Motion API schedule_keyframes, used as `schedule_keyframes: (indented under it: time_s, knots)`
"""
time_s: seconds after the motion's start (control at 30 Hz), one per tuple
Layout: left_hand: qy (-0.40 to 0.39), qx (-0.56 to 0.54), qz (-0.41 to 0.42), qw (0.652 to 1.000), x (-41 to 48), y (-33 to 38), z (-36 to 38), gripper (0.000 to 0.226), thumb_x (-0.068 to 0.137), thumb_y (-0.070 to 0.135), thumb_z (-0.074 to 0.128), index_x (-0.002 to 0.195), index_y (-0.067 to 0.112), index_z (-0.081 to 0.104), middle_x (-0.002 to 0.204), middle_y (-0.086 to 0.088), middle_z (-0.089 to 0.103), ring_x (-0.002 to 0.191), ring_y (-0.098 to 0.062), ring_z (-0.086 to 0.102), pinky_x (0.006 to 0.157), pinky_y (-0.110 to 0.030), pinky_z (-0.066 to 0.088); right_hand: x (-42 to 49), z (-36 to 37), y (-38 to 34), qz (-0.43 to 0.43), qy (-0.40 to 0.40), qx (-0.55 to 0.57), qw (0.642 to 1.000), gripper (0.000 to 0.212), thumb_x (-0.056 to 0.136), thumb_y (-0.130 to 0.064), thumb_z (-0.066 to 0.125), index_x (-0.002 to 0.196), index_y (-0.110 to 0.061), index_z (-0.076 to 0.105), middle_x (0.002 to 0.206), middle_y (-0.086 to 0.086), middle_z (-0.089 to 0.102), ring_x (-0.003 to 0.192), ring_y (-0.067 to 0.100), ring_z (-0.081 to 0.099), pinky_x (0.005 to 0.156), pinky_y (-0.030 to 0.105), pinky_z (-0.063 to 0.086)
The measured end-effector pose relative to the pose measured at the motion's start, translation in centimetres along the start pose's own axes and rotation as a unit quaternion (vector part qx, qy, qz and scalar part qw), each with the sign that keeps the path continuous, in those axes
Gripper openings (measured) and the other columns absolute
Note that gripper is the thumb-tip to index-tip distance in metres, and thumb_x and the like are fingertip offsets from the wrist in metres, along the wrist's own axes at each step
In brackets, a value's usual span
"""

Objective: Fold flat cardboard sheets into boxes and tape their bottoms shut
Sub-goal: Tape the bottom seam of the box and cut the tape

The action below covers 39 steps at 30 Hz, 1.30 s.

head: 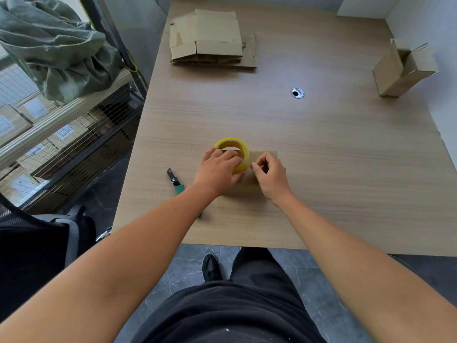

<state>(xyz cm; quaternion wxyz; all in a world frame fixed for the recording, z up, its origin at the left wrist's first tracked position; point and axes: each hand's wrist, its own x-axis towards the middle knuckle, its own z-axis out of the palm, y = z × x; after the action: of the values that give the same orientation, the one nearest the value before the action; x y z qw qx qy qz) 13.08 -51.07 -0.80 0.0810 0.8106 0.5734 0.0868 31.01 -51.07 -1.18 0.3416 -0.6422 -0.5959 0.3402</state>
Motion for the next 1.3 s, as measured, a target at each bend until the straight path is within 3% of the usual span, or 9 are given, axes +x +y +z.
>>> schedule_keyframes:
  time_s: [0.17,0.27,0.33,0.43,0.57,0.67,0.83,1.17,1.3]
  knots:
    - [0.030,-0.002,-0.014,0.999,0.2,-0.5,0.6,0.034,0.086,0.051,0.068,0.104,0.023,0.070,0.118,0.007,0.065,0.108,-0.024,0.059,0.111,-0.038,0.025,-0.4,-2.2,-0.3,-0.004,-0.026,0.042,0.999,0.021,0.090,-0.014,0.065,0.080,-0.018,0.048,0.074,-0.005,0.051,0.065,0.012,0.044,0.066,0.034,0.043]
    - [0.039,0.008,-0.004,0.999,0.0,-0.2,0.8,0.028,0.085,0.046,0.071,0.095,0.020,0.069,0.106,0.004,0.066,0.102,-0.024,0.062,0.104,-0.038,0.023,-1.3,-4.8,1.3,0.078,0.020,0.104,0.991,0.024,0.091,-0.005,0.064,0.078,-0.016,0.048,0.074,-0.001,0.050,0.067,0.010,0.045,0.067,0.025,0.042]
    - [0.052,0.016,-0.003,0.999,0.0,0.4,0.8,0.028,0.085,0.045,0.072,0.093,0.019,0.068,0.101,0.003,0.065,0.098,-0.024,0.063,0.102,-0.039,0.024,-1.2,-5.7,2.6,0.160,0.045,0.162,0.973,0.023,0.092,-0.003,0.061,0.080,-0.016,0.046,0.077,0.002,0.046,0.070,0.014,0.045,0.074,0.030,0.044]
    - [0.041,0.034,-0.023,0.998,0.1,1.2,0.8,0.032,0.085,0.048,0.070,0.099,0.019,0.067,0.104,0.003,0.065,0.100,-0.024,0.060,0.108,-0.044,0.024,-0.4,-5.7,3.1,0.211,0.015,0.223,0.952,0.022,0.094,0.000,0.056,0.085,-0.016,0.044,0.076,0.004,0.045,0.063,0.013,0.047,0.074,0.036,0.047]
    - [0.033,0.038,-0.023,0.998,0.3,1.8,0.7,0.034,0.087,0.046,0.069,0.112,0.022,0.067,0.108,0.002,0.063,0.100,-0.025,0.060,0.114,-0.047,0.029,0.6,-6.0,3.1,0.223,-0.023,0.250,0.942,0.016,0.096,0.004,0.053,0.102,-0.011,0.050,0.073,0.003,0.050,0.055,0.004,0.049,0.065,0.025,0.048]
    - [0.029,0.038,-0.037,0.998,0.3,2.1,0.8,0.035,0.087,0.046,0.070,0.114,0.023,0.067,0.109,0.003,0.063,0.100,-0.025,0.060,0.115,-0.047,0.030,1.2,-6.4,3.9,0.213,-0.073,0.240,0.944,0.014,0.098,-0.001,0.055,0.091,-0.010,0.062,0.068,0.003,0.051,0.052,0.001,0.048,0.069,0.027,0.049]
    - [0.033,0.045,-0.045,0.997,0.5,2.2,0.8,0.035,0.086,0.046,0.071,0.115,0.025,0.069,0.112,0.004,0.064,0.100,-0.024,0.061,0.115,-0.044,0.026,2.2,-6.1,5.5,0.180,-0.085,0.232,0.952,0.021,0.094,-0.019,0.069,0.074,-0.016,0.062,0.062,-0.003,0.053,0.061,0.012,0.048,0.071,0.035,0.049]
    - [0.026,0.062,-0.055,0.996,0.6,2.5,0.9,0.037,0.083,0.041,0.077,0.116,0.024,0.072,0.109,0.002,0.066,0.099,-0.024,0.066,0.114,-0.044,0.020,3.5,-4.2,7.1,0.291,-0.065,0.308,0.903,0.025,0.101,-0.016,0.057,0.076,-0.016,0.054,0.067,-0.001,0.048,0.058,0.009,0.043,0.062,0.025,0.048]
    - [0.014,0.068,-0.065,0.995,0.6,2.8,0.8,0.036,0.085,0.043,0.074,0.118,0.026,0.071,0.111,0.003,0.065,0.102,-0.022,0.065,0.115,-0.043,0.018,3.1,-3.4,7.8,0.293,-0.085,0.315,0.899,0.020,0.100,-0.025,0.058,0.080,-0.019,0.059,0.082,0.008,0.059,0.078,0.024,0.052,0.072,0.038,0.048]
